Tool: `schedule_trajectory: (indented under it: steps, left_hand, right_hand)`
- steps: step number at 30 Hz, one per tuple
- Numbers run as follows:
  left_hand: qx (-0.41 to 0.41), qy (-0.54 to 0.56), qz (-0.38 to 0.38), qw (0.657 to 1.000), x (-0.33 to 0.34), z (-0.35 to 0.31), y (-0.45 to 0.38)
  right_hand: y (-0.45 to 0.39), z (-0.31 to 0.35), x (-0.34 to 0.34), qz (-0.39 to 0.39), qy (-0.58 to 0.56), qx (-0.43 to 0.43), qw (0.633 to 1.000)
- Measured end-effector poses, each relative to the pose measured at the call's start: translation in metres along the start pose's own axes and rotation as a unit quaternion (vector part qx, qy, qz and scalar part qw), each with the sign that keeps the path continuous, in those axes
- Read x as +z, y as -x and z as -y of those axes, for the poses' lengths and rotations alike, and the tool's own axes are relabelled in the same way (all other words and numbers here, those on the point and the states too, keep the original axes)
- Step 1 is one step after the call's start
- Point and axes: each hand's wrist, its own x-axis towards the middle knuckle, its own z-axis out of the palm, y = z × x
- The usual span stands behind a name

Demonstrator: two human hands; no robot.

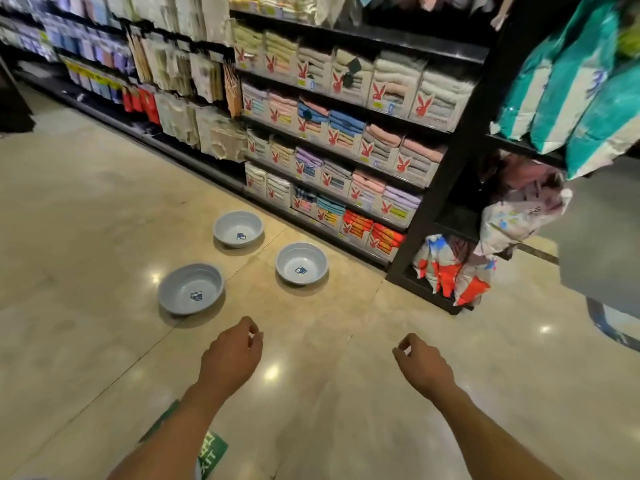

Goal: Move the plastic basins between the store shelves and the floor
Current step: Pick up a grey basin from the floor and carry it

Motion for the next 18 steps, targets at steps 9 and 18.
schedule_trajectory:
  steps: [9,18]
  left_hand:
    - [0.013,-0.019,0.031,0.999,0.032,-0.043,-0.156]
    - [-0.026,-0.054,0.095,0.994,0.043,-0.069,-0.338]
  right_hand:
    - [-0.133,0.048,-0.016,0.020,-0.033,0.013,0.999]
    - [-0.295,0.137,-0.041,0.074,-0.021,0.006,0.997]
